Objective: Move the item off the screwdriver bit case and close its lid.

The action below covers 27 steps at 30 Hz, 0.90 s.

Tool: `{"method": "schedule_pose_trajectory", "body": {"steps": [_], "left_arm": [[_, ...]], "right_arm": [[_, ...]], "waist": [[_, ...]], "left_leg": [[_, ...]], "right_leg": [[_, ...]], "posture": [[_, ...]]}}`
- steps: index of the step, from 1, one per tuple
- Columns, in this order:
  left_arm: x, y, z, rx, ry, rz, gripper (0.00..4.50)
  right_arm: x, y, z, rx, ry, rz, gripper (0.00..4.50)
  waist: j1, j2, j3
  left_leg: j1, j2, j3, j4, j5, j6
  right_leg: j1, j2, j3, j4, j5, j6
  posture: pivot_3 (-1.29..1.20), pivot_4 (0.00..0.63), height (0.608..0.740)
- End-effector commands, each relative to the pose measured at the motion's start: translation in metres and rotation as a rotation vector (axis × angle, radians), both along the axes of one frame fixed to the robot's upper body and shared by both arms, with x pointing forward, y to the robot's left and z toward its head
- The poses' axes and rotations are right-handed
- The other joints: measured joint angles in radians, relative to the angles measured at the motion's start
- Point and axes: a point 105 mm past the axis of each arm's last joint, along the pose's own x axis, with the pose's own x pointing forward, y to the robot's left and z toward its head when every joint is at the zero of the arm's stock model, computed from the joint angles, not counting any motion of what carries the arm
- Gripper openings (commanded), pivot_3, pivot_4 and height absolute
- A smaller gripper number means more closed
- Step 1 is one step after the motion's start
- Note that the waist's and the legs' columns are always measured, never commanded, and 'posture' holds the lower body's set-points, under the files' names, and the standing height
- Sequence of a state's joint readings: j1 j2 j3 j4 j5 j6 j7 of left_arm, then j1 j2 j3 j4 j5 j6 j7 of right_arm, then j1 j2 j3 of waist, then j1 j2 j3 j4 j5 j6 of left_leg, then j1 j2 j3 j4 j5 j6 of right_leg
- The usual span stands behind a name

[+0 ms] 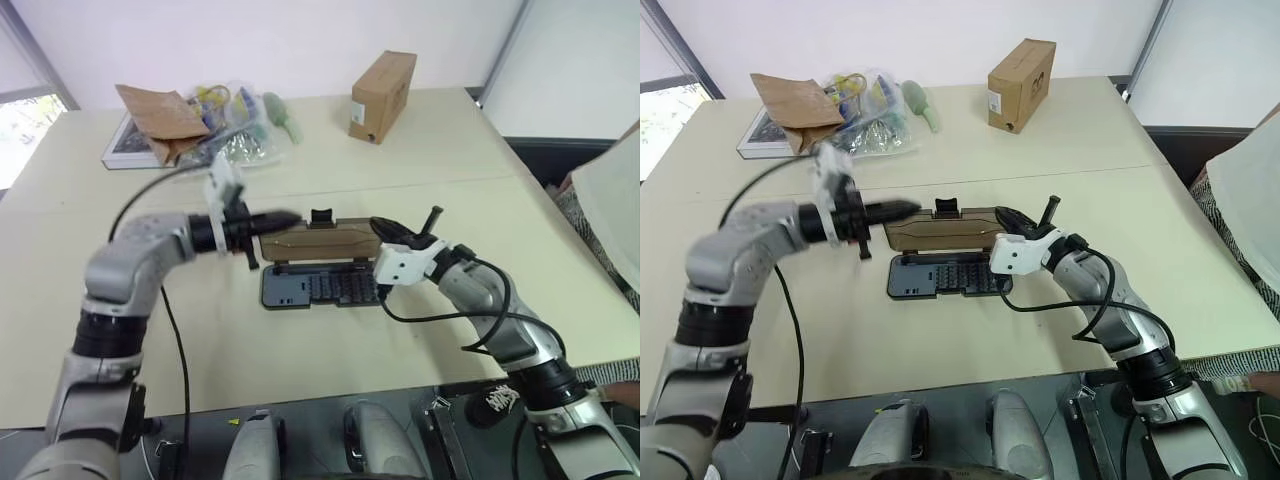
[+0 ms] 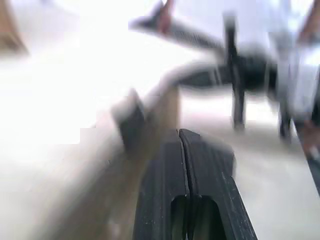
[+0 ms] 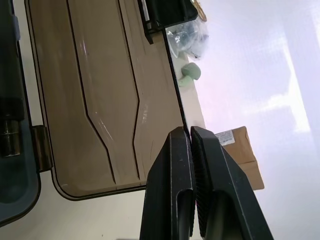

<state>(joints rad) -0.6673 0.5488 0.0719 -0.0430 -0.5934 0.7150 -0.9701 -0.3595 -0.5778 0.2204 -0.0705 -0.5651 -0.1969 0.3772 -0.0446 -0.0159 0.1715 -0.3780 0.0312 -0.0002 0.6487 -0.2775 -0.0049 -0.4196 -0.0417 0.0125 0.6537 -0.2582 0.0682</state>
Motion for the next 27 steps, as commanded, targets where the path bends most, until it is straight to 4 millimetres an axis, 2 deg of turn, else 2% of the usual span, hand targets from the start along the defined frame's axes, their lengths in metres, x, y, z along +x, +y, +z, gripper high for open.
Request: {"method": "schedule_pose_trajectory", "body": {"steps": [1, 3, 5, 11, 13, 18, 27], "left_arm": [[0.015, 0.015, 0.028, -0.122, -0.026, 0.077, 0.0], [0.03, 0.025, 0.038, -0.165, -0.036, 0.149, 0.0], [0.04, 0.03, 0.033, -0.137, -0.046, 0.192, 0.0], [0.063, 0.036, -0.017, 0.096, -0.085, 0.253, 0.0], [0.065, 0.036, -0.037, 0.18, -0.096, 0.232, 0.0], [0.066, 0.037, -0.068, 0.286, -0.09, 0.181, 0.0], [0.06, 0.036, -0.091, 0.386, -0.092, 0.068, 0.0]], "right_arm": [[-0.003, 0.006, 0.0, 0.002, 0.002, 0.034, 0.02], [-0.003, 0.005, -0.001, 0.002, 0.004, 0.034, 0.02], [-0.002, 0.005, -0.001, 0.0, 0.005, 0.034, 0.02], [-0.002, 0.007, 0.001, 0.001, 0.001, 0.038, 0.02], [-0.001, 0.007, 0.002, 0.0, -0.001, 0.038, 0.02], [-0.002, 0.009, 0.003, 0.0, -0.005, 0.043, 0.02], [-0.003, 0.01, 0.004, 0.001, -0.004, 0.045, 0.02]], "waist": [[0.0, 0.0, 0.0], [0.001, 0.0, 0.0], [0.0, 0.0, 0.0], [0.002, 0.0, 0.0], [0.001, 0.0, 0.0], [0.002, 0.0, 0.0], [0.001, 0.0, 0.0]], "left_leg": [[0.001, 0.0, 0.0, 0.0, 0.0, 0.0], [0.001, 0.0, 0.0, 0.0, 0.0, 0.0], [0.001, 0.0, 0.0, 0.0, 0.0, 0.0], [0.002, 0.0, 0.002, -0.001, 0.0, 0.0], [0.002, 0.0, 0.004, -0.001, 0.0, 0.0], [0.002, 0.0, 0.004, -0.001, 0.0, 0.0], [0.002, 0.0, 0.005, -0.001, 0.0, 0.0]], "right_leg": [[0.0, 0.0, 0.001, 0.0, 0.0, 0.0], [0.001, 0.0, 0.001, 0.0, 0.0, 0.0], [0.001, 0.0, 0.001, 0.0, 0.0, 0.0], [0.001, 0.0, 0.001, 0.0, 0.0, 0.0], [0.001, 0.0, 0.001, 0.0, 0.0, 0.0], [0.001, 0.0, 0.001, 0.0, 0.0, 0.0], [0.001, 0.0, 0.001, 0.0, 0.0, 0.0]], "posture": [[0.0, 0.15, 0.74], [0.0, 0.15, 0.74], [0.0, 0.15, 0.74], [0.0, 0.15, 0.74], [0.0, 0.15, 0.74], [0.0, 0.15, 0.74], [0.0, 0.15, 0.74]]}}
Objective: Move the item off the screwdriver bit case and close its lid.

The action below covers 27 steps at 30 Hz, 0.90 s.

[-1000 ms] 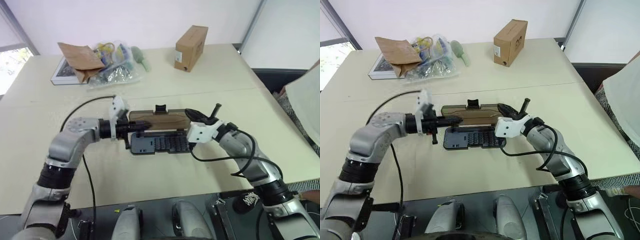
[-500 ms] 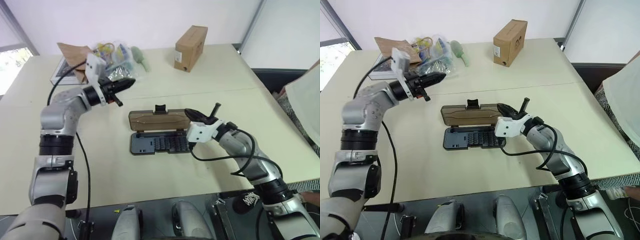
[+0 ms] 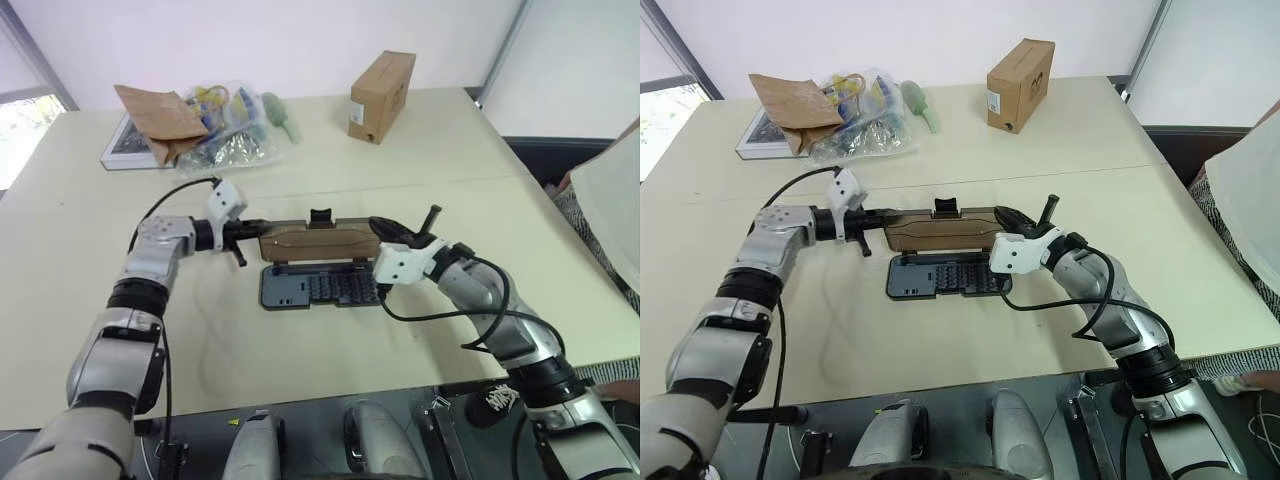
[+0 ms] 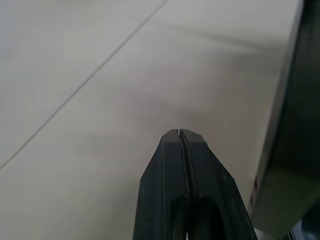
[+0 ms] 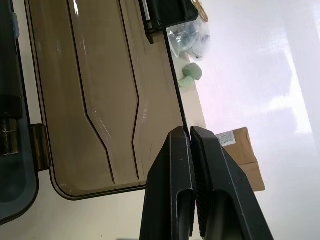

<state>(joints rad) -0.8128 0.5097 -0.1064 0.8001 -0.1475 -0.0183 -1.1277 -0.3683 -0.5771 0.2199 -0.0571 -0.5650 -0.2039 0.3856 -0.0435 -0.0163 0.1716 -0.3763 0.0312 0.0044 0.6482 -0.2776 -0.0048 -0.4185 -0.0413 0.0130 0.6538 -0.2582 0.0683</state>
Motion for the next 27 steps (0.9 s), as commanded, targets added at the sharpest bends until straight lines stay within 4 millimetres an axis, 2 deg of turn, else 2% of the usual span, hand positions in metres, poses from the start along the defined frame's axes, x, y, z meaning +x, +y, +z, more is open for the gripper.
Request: {"method": "schedule_pose_trajectory", "body": {"steps": [1, 22, 25, 27], "left_arm": [[0.0005, -0.0012, 0.0097, 0.025, -0.046, -0.042, 0.0], [0.0038, -0.0039, 0.0145, 0.009, -0.072, -0.06, 0.0], [0.0041, -0.0047, 0.0134, 0.01, -0.074, -0.06, 0.0], [0.0043, -0.005, 0.0133, 0.009, -0.076, -0.06, 0.0]], "right_arm": [[-0.0045, 0.0094, 0.0044, 0.007, -0.01, 0.041, 0.02], [-0.0042, 0.0064, 0.0006, -0.032, 0.028, 0.034, 0.02], [-0.0039, 0.0028, 0.001, -0.049, 0.06, 0.028, 0.96], [-0.0049, 0.0015, 0.0017, -0.064, 0.082, 0.034, 1.99]], "waist": [[0.0, 0.0, 0.0], [0.0, 0.0, 0.0], [0.002, 0.0, 0.0], [0.003, 0.0, 0.0]], "left_leg": [[0.0, 0.0, 0.0, 0.0, 0.0, 0.0], [0.0, 0.0, 0.0, 0.0, 0.0, 0.0], [0.0, 0.0, 0.0, 0.0, 0.0, 0.0], [0.0, 0.0, 0.0, 0.0, 0.0, 0.0]], "right_leg": [[0.0, 0.0, 0.0, 0.0, 0.0, 0.0], [0.0, 0.0, 0.0, 0.0, 0.0, 0.0], [0.0, 0.0, 0.0, 0.0, 0.0, 0.0], [0.0, 0.0, 0.0, 0.0, 0.0, 0.0]], "posture": [[0.0, 0.15, 0.74], [0.0, 0.15, 0.74], [0.0, 0.15, 0.74], [0.0, 0.15, 0.74]]}}
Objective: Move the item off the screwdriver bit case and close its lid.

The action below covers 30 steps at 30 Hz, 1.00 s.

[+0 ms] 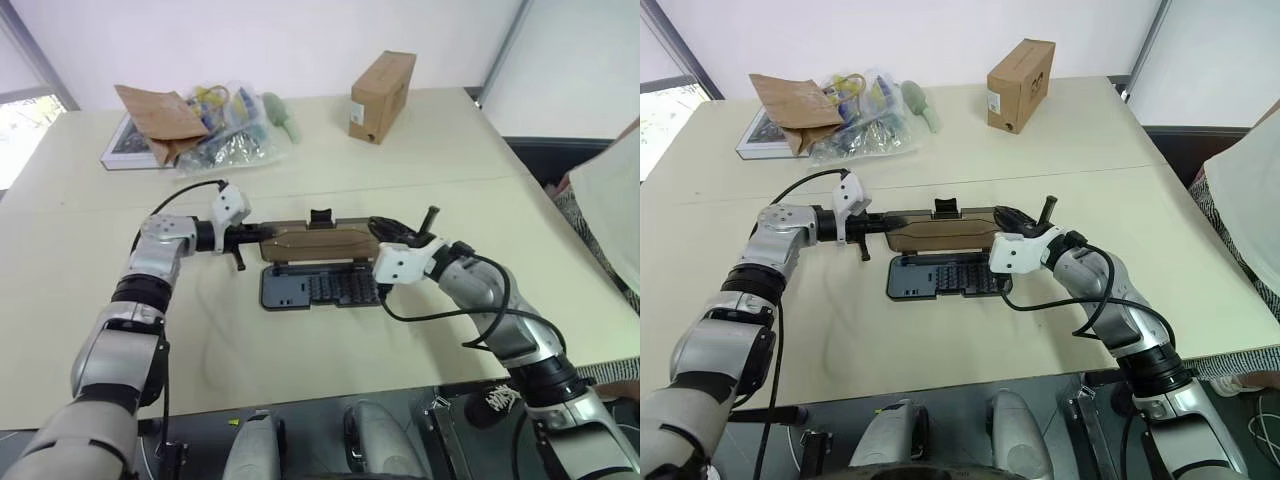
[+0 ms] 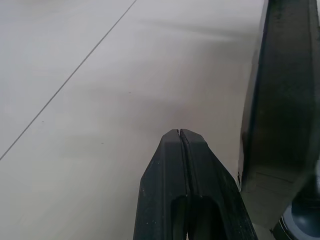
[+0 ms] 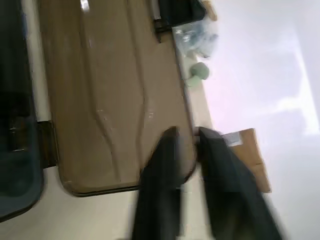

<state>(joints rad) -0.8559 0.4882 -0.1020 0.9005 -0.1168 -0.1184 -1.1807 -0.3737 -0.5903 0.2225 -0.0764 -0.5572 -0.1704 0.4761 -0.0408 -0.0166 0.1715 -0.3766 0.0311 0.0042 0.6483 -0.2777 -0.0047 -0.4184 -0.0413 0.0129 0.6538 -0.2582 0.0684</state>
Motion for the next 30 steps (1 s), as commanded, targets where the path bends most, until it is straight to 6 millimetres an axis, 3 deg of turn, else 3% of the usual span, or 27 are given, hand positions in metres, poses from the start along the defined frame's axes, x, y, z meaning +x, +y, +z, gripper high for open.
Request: {"method": "schedule_pose_trajectory", "body": {"steps": [1, 4, 5, 18, 23, 30], "left_arm": [[0.004, 0.0, 0.014, -0.009, -0.056, 0.001, 0.0], [0.004, 0.0, 0.014, -0.009, -0.059, 0.002, 0.0], [0.004, -0.001, 0.013, -0.009, -0.061, 0.001, 0.0], [0.002, -0.006, 0.018, -0.022, -0.089, -0.029, 0.0], [-0.002, -0.012, 0.025, -0.04, -0.108, -0.058, 0.0], [-0.017, -0.016, 0.029, -0.041, -0.101, -0.122, 0.0]], "right_arm": [[-0.004, 0.002, 0.007, -0.017, 0.025, 0.026, 2.57], [-0.009, 0.0, 0.005, -0.051, 0.09, 0.04, 4.19], [-0.012, -0.002, 0.005, -0.056, 0.118, 0.041, 4.46], [-0.052, -0.076, 0.047, 0.06, 0.542, -0.138, 4.46], [-0.068, -0.086, 0.039, 0.107, 0.632, -0.181, 4.46], [-0.077, -0.085, 0.025, 0.116, 0.674, -0.197, 4.46]], "waist": [[0.001, 0.0, 0.0], [0.002, 0.0, 0.0], [0.002, 0.0, 0.0], [0.03, -0.001, 0.0], [0.03, -0.001, 0.001], [0.027, -0.001, 0.001]], "left_leg": [[0.0, 0.0, 0.0, 0.0, 0.0, 0.0], [0.0, 0.0, 0.0, 0.0, 0.0, 0.0], [0.0, 0.0, 0.0, 0.0, 0.0, 0.0], [-0.002, 0.0, -0.001, 0.001, 0.0, 0.001], [-0.004, 0.0, -0.001, 0.002, 0.0, 0.001], [-0.003, 0.0, -0.001, 0.002, 0.0, 0.001]], "right_leg": [[0.0, 0.0, 0.0, 0.0, 0.0, 0.0], [0.0, 0.0, 0.0, 0.0, 0.0, 0.0], [0.0, 0.0, 0.0, 0.0, 0.0, 0.0], [0.0, -0.001, -0.002, -0.001, 0.0, 0.0], [0.0, -0.001, -0.002, -0.002, 0.0, 0.0], [-0.001, -0.001, -0.002, -0.001, 0.0, 0.0]], "posture": [[0.0, 0.15, 0.74], [0.0, 0.15, 0.74], [0.0, 0.15, 0.74], [0.0, 0.15, 0.74], [0.0, 0.15, 0.74], [0.0, 0.15, 0.74]]}}
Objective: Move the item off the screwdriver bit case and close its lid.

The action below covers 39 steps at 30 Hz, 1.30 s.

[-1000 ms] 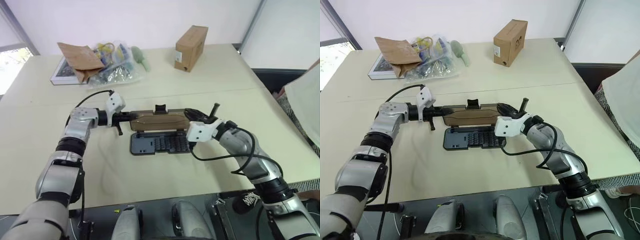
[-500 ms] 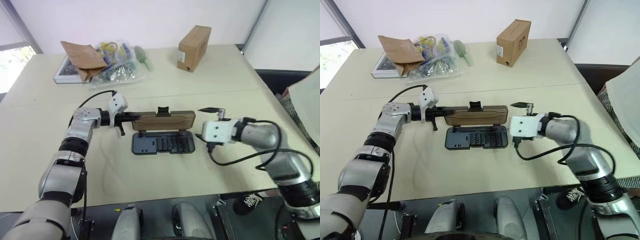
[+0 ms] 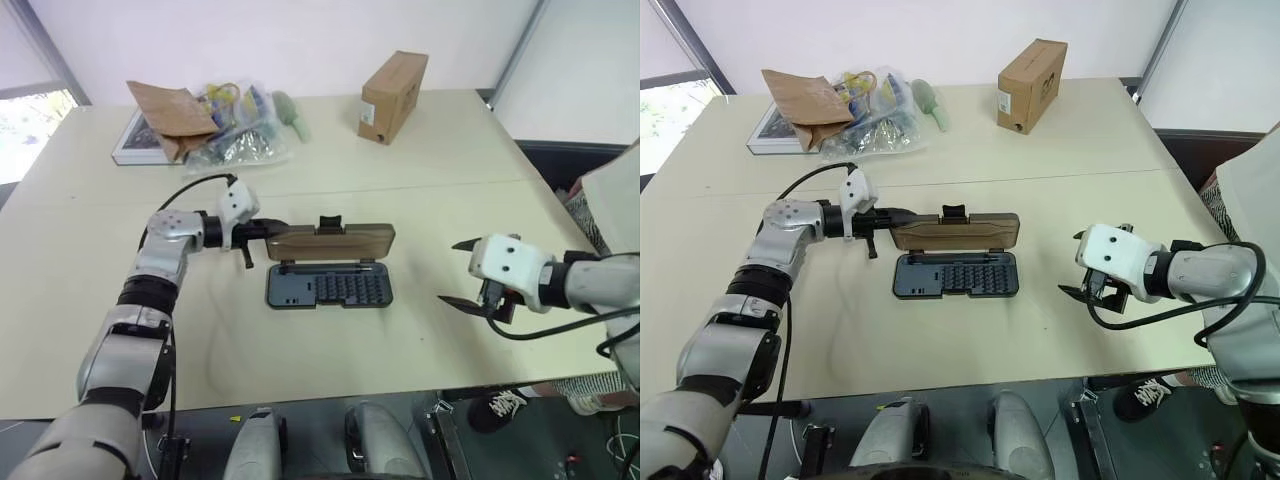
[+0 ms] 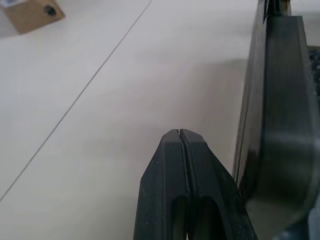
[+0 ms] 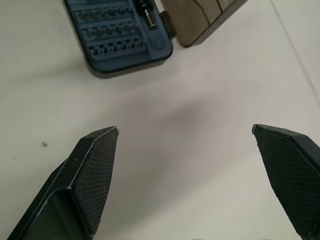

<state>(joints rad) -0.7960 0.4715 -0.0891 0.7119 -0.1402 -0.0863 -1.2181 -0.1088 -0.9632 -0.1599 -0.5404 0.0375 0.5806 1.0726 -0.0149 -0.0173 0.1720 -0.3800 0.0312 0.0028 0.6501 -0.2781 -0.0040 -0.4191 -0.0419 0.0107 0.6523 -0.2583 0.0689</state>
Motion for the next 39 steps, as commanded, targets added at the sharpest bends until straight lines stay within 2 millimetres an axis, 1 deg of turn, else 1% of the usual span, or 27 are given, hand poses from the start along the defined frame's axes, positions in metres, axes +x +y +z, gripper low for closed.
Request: {"method": "schedule_pose_trajectory", "body": {"steps": [1, 4, 10, 13, 16, 20, 23, 27, 31, 33, 36, 39], "left_arm": [[-0.007, 0.003, 0.014, -0.01, -0.029, -0.028, 0.0], [-0.015, 0.008, 0.014, 0.01, -0.019, -0.039, 0.0], [-0.035, 0.02, 0.012, 0.053, 0.034, -0.076, 0.0], [-0.044, 0.026, 0.013, 0.069, 0.057, -0.089, 0.0], [-0.05, 0.026, 0.014, 0.065, 0.08, -0.102, 0.0], [-0.057, 0.024, 0.01, 0.08, 0.107, -0.117, 0.0], [-0.052, 0.026, 0.013, 0.061, 0.11, -0.085, 0.0], [-0.03, 0.029, 0.029, 0.002, 0.083, 0.0, 0.0], [-0.016, 0.027, 0.04, -0.021, 0.053, 0.027, 0.0], [-0.009, 0.023, 0.045, -0.026, 0.036, 0.03, 0.0], [-0.003, 0.015, 0.047, -0.026, 0.019, 0.014, 0.0], [0.003, 0.004, 0.047, -0.02, 0.016, -0.016, 0.0]], "right_arm": [[-0.004, 0.003, 0.009, -0.012, -0.039, 0.017, 4.46], [-0.007, 0.004, 0.008, 0.008, -0.01, 0.024, 4.46], [-0.017, 0.013, 0.008, 0.139, 0.097, 0.059, 4.46], [-0.018, 0.015, 0.007, 0.157, 0.112, 0.067, 4.46], [-0.017, 0.016, 0.006, 0.175, 0.116, 0.064, 4.46], [-0.016, 0.021, 0.004, 0.203, 0.127, 0.059, 4.46], [-0.015, 0.024, 0.006, 0.236, 0.134, 0.053, 4.46], [-0.01, 0.027, 0.006, 0.274, 0.11, 0.031, 4.46], [-0.008, 0.03, 0.004, 0.341, 0.12, -0.002, 4.46], [-0.011, 0.036, 0.002, 0.36, 0.127, 0.015, 4.46], [-0.016, 0.042, 0.001, 0.389, 0.139, 0.034, 3.67], [-0.018, 0.049, 0.002, 0.431, 0.156, 0.054, 2.13]], "waist": [[0.001, 0.0, 0.0], [0.001, 0.0, 0.0], [0.002, 0.0, 0.0], [0.002, 0.0, 0.0], [0.003, 0.0, 0.0], [0.003, 0.0, 0.0], [0.002, 0.0, 0.0], [0.004, 0.0, 0.0], [0.004, 0.0, 0.0], [0.004, 0.0, 0.0], [0.004, 0.0, 0.0], [0.004, 0.0, 0.0]], "left_leg": [[0.0, 0.0, 0.0, 0.0, 0.0, 0.0], [0.0, 0.0, 0.0, 0.0, 0.0, 0.0], [0.0, 0.0, 0.0, 0.0, 0.0, 0.0], [0.0, 0.0, 0.0, 0.0, 0.0, 0.0], [0.0, 0.0, 0.0, 0.0, 0.0, 0.0], [-0.001, 0.0, 0.0, 0.0, 0.0, 0.0], [-0.001, 0.0, -0.001, 0.0, 0.0, 0.0], [-0.001, 0.0, -0.001, 0.001, 0.0, 0.0], [-0.005, 0.0, -0.002, 0.002, 0.0, 0.0], [-0.007, 0.0, -0.003, 0.003, 0.0, 0.0], [-0.008, 0.0, -0.004, 0.004, 0.0, 0.0], [-0.01, 0.0, -0.006, 0.006, 0.0, 0.0]], "right_leg": [[0.0, 0.0, 0.0, 0.0, 0.0, 0.0], [0.0, 0.0, 0.0, 0.0, 0.0, 0.0], [0.0, 0.0, 0.0, 0.0, 0.0, 0.0], [0.0, 0.0, 0.0, 0.0, 0.0, 0.0], [0.0, 0.0, 0.0, 0.0, 0.0, 0.0], [0.0, 0.0, 0.0, 0.0, 0.0, 0.0], [0.0, 0.0, 0.0, 0.0, 0.0, 0.0], [0.0, 0.0, -0.001, 0.0, 0.0, 0.0], [-0.001, 0.0, -0.002, -0.001, 0.0, 0.0], [-0.003, 0.0, -0.002, -0.001, 0.0, 0.001], [-0.004, 0.0, -0.003, -0.001, 0.0, 0.001], [-0.004, 0.0, -0.005, -0.001, 0.0, 0.001]], "posture": [[0.0, 0.15, 0.74], [0.0, 0.15, 0.74], [0.0, 0.15, 0.74], [0.0, 0.15, 0.74], [0.0, 0.15, 0.74], [0.0, 0.15, 0.74], [0.0, 0.15, 0.74], [0.0, 0.15, 0.74], [0.0, 0.15, 0.74], [0.0, 0.15, 0.74], [0.0, 0.15, 0.74], [0.0, 0.15, 0.74]]}}
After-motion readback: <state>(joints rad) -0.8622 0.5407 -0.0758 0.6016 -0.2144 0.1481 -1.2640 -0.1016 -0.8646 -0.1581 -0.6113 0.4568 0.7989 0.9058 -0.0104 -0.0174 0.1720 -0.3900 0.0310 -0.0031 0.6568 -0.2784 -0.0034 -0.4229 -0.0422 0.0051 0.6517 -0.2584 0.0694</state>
